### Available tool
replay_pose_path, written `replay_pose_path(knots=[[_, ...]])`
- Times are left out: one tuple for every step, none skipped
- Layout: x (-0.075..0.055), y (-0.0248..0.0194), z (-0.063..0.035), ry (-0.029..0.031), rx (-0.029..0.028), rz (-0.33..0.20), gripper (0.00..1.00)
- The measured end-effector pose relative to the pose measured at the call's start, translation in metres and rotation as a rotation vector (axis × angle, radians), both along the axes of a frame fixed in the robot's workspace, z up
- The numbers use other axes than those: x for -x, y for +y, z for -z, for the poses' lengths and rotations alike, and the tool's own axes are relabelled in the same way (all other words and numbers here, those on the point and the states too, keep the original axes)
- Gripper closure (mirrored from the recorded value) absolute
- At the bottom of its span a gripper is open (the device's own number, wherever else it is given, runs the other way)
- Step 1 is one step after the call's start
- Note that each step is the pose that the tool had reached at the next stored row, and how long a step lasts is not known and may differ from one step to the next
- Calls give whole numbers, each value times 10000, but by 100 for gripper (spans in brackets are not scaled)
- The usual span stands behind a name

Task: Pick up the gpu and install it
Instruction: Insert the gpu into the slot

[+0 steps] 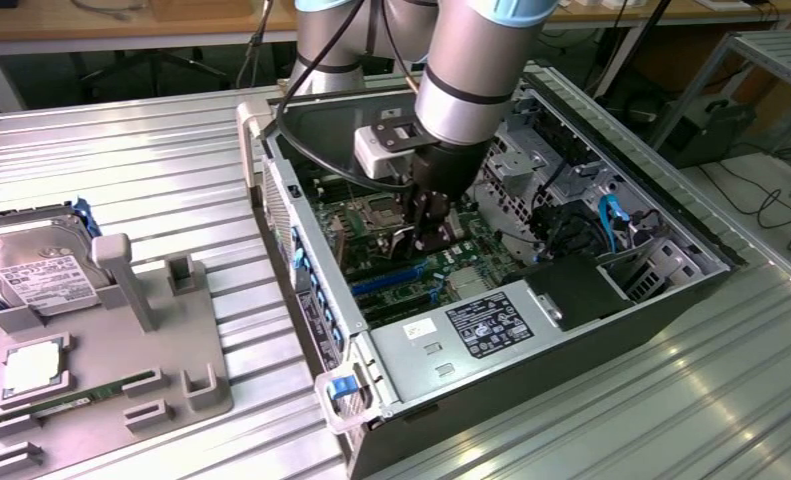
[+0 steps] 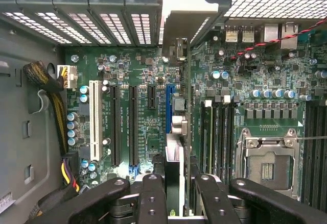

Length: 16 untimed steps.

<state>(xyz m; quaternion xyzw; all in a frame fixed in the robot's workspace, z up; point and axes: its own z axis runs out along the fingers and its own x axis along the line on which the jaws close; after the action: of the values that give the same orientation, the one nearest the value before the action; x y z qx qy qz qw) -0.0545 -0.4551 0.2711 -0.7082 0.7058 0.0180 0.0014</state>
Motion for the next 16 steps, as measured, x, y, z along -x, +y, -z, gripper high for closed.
replay_pose_path(knots=[[3,0,1,0,0,0,73],[4,0,4,0,-1,0,73],[6,0,7,-1,-1,0,73],[6,0,12,-2,-4,0,73],[7,0,17,-1,-2,0,73],[16,0,26,0,-1,2,73],[26,0,32,-1,-1,1,73],[37,0,40,0,-1,1,73],[39,-2,45,1,1,0,73],[39,-11,48,1,2,-1,73],[40,-19,53,1,0,0,73],[40,-27,56,0,0,0,73],[40,-31,60,0,-1,1,73],[41,-33,64,0,-2,2,73],[43,-35,67,-1,-2,2,73],[48,-36,71,0,-1,1,73]])
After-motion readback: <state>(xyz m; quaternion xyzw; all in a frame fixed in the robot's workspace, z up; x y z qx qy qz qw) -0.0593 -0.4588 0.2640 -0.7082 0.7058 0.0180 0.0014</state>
